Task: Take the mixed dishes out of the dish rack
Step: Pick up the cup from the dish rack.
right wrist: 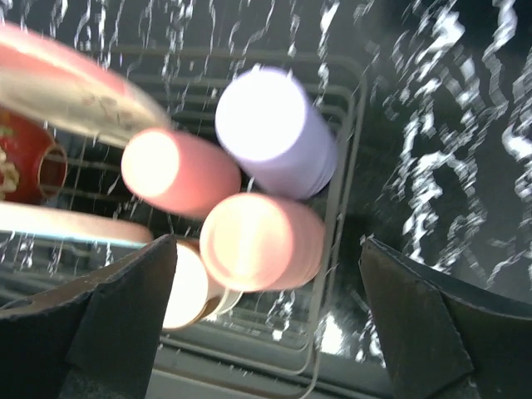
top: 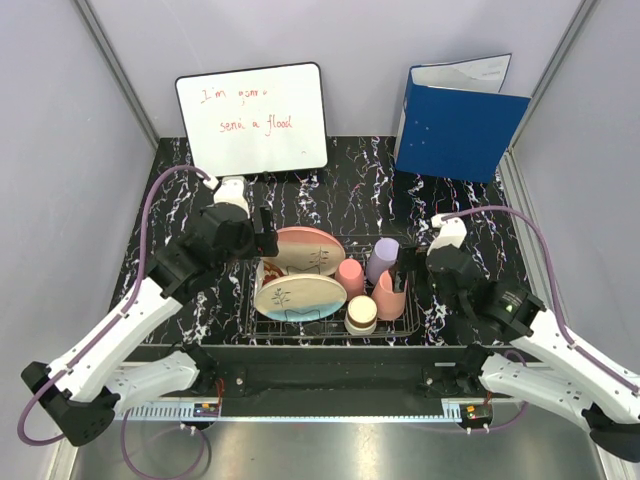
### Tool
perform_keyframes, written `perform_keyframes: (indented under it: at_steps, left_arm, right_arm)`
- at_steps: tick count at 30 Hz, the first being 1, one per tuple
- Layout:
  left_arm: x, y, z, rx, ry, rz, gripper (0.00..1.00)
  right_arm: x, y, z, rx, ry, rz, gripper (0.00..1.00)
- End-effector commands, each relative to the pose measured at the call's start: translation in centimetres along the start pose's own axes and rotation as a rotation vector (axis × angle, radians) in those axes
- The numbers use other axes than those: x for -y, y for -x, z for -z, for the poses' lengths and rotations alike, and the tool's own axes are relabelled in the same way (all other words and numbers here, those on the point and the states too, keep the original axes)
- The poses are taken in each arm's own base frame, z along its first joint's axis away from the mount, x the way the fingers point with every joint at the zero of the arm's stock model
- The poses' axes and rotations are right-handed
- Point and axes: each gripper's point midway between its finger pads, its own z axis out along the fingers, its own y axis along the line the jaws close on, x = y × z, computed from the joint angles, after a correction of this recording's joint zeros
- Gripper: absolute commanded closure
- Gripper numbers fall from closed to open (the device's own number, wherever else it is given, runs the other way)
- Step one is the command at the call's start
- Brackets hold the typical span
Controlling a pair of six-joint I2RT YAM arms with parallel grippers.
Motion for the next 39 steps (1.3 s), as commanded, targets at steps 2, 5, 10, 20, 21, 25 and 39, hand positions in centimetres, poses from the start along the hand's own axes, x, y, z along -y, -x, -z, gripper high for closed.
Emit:
perform_keyframes:
  at_steps: [2, 5, 10, 20, 21, 25, 39]
  left_arm:
    - [0.4, 0.9, 0.4, 0.049, -0.028, 0.03, 0.01]
    - [0.3, 0.5, 0.2, 0.038, -0.024, 0.028, 0.01]
    - [0.1, 0.1, 0.1, 0.032, -0.019, 0.026, 0.01]
    - [0.2, -0.5, -0.4, 0.01, -0.016, 0.018, 0.01]
    - [0.2, -0.6, -0.5, 0.008, -0.017, 0.019, 0.01]
    - [0.4, -0.8, -0.6, -0.002, -0.021, 0.02, 0.01]
    - [0.2, -0.8, -0.5, 0.003, -0.021, 0.02, 0.01]
  right_arm:
    - [-1.6, -3.0, -0.7, -0.117, 0.04, -0.035, 0.0]
    - [-2.1, -3.3, -1.1, -0.124, 0.024, -0.024, 0.0]
    - [-2.2, -4.5, -2.1, -0.178, -0.029, 0.019, 0.06]
    - [-1.8, -5.5, -2.6, -0.191, -0.062, 0.014, 0.07]
    - [-1.8, -5.6, -2.8, -0.192, -0.065, 0.017, 0.07]
    - [-1.5, -6.3, -3.3, -0.204, -0.082, 0.029, 0.06]
    - [-2.2, -4.9, -3.8, -0.151, -0.068, 0.02, 0.57]
